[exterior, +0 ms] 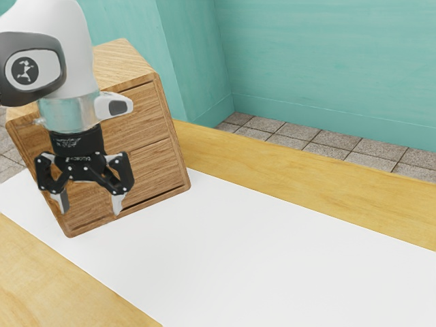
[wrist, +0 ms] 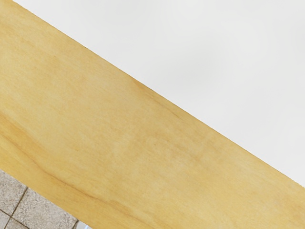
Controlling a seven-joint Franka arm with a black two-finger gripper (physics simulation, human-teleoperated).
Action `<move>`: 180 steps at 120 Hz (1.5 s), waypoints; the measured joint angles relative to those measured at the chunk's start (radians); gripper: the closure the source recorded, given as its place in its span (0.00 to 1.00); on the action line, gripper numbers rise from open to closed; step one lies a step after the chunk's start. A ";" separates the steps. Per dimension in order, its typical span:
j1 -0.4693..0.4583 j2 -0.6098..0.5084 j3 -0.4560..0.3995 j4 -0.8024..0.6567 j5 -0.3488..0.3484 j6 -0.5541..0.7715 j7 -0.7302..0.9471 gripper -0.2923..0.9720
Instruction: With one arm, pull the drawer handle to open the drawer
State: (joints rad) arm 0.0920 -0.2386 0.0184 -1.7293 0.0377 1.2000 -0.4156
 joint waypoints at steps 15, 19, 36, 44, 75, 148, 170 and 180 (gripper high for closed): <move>-0.004 -0.003 -0.005 0.001 0.004 0.179 -0.180 0.23; -0.003 -0.004 -0.019 0.003 0.003 0.211 -0.221 0.23; 0.007 -0.005 -0.032 0.048 0.003 0.289 -0.378 0.23; 0.008 -0.004 -0.030 0.054 0.004 0.310 -0.438 0.23; -0.030 0.022 -0.019 0.029 0.115 0.355 -0.321 0.23; 0.137 0.035 0.011 0.053 0.199 0.392 0.166 0.23; 0.191 0.054 -0.074 0.078 0.224 0.433 0.309 0.23; 0.198 0.049 -0.082 0.081 0.238 0.475 0.369 0.23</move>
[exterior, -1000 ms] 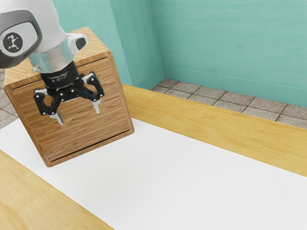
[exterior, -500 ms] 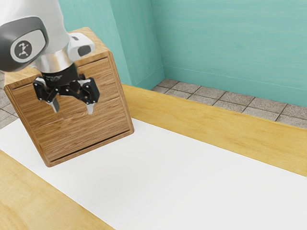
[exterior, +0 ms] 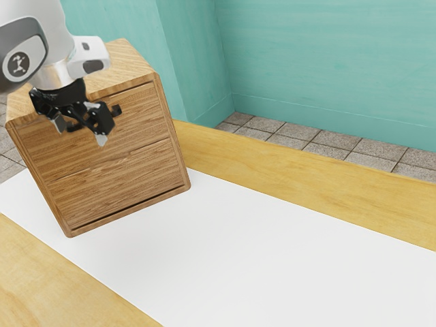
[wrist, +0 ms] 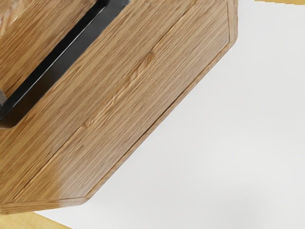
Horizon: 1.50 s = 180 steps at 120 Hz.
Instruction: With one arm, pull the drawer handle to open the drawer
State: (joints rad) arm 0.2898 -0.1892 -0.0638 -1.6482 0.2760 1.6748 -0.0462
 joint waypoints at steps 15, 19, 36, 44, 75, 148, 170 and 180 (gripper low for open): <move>0.005 0.015 -0.002 0.024 0.008 0.047 0.085 0.23; 0.005 0.034 -0.002 0.036 0.008 0.056 0.108 0.23; 0.008 0.065 -0.002 0.054 0.008 0.085 0.192 0.23; 0.019 0.066 -0.001 0.053 0.007 0.095 0.230 0.23; 0.047 0.091 -0.001 0.057 0.011 0.115 0.366 0.23; 0.065 0.103 0.007 0.047 0.017 0.162 0.546 0.29; 0.076 0.106 0.007 0.045 0.017 0.181 0.573 0.34; 0.086 0.107 0.007 0.034 0.015 0.185 0.583 0.35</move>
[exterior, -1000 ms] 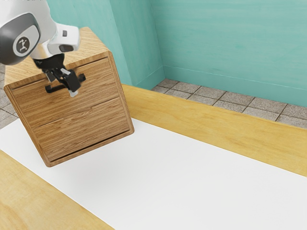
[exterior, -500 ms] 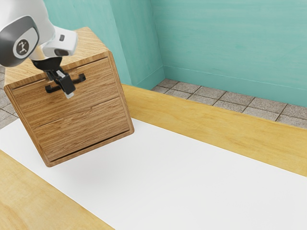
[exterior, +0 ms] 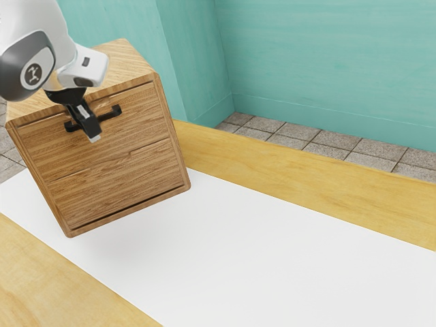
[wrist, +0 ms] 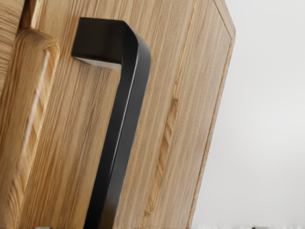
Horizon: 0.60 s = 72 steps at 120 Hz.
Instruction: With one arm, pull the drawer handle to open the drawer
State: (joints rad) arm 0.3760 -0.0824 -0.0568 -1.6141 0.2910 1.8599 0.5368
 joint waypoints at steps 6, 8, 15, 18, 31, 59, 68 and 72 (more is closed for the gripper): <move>0.005 0.000 0.000 -0.009 -0.001 0.002 0.005 0.36; 0.006 0.000 0.000 -0.013 -0.002 0.004 0.006 0.36; 0.006 0.000 0.000 -0.026 -0.003 0.011 0.011 0.36; 0.005 0.000 0.000 -0.029 -0.004 0.014 0.013 0.36; 0.003 0.000 -0.001 -0.038 -0.006 0.026 0.020 0.35; -0.018 -0.011 -0.001 -0.072 -0.013 0.049 0.025 0.34; -0.031 -0.021 -0.002 -0.093 -0.014 0.053 0.022 0.35; -0.039 -0.029 -0.002 -0.105 -0.014 0.054 0.020 0.36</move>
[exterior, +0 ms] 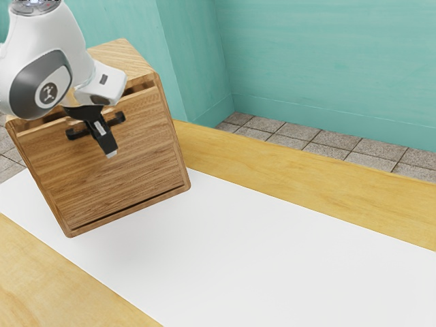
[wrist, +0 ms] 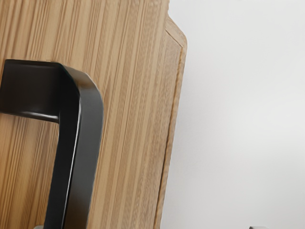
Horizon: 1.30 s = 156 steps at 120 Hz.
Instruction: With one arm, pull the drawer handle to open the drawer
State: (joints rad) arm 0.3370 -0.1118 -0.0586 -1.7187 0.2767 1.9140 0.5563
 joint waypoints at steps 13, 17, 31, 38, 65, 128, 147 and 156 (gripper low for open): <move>-0.034 -0.029 -0.001 -0.035 -0.001 0.002 -0.010 0.37; -0.048 -0.038 -0.002 -0.045 -0.002 0.003 -0.014 0.37; -0.091 -0.066 -0.004 -0.084 -0.003 0.005 -0.031 0.38; -0.103 -0.094 -0.005 -0.122 -0.006 0.014 -0.041 0.39; -0.121 -0.223 -0.006 -0.252 -0.016 0.042 -0.081 0.53; -0.168 -0.314 -0.099 -0.316 -0.023 0.052 -0.185 0.89; -0.175 -0.316 -0.110 -0.326 -0.034 0.053 -0.220 0.78; -0.170 -0.316 -0.124 -0.328 -0.042 0.051 -0.235 0.69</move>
State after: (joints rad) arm 0.1671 -0.4279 -0.1825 -2.0470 0.2351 1.9652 0.3214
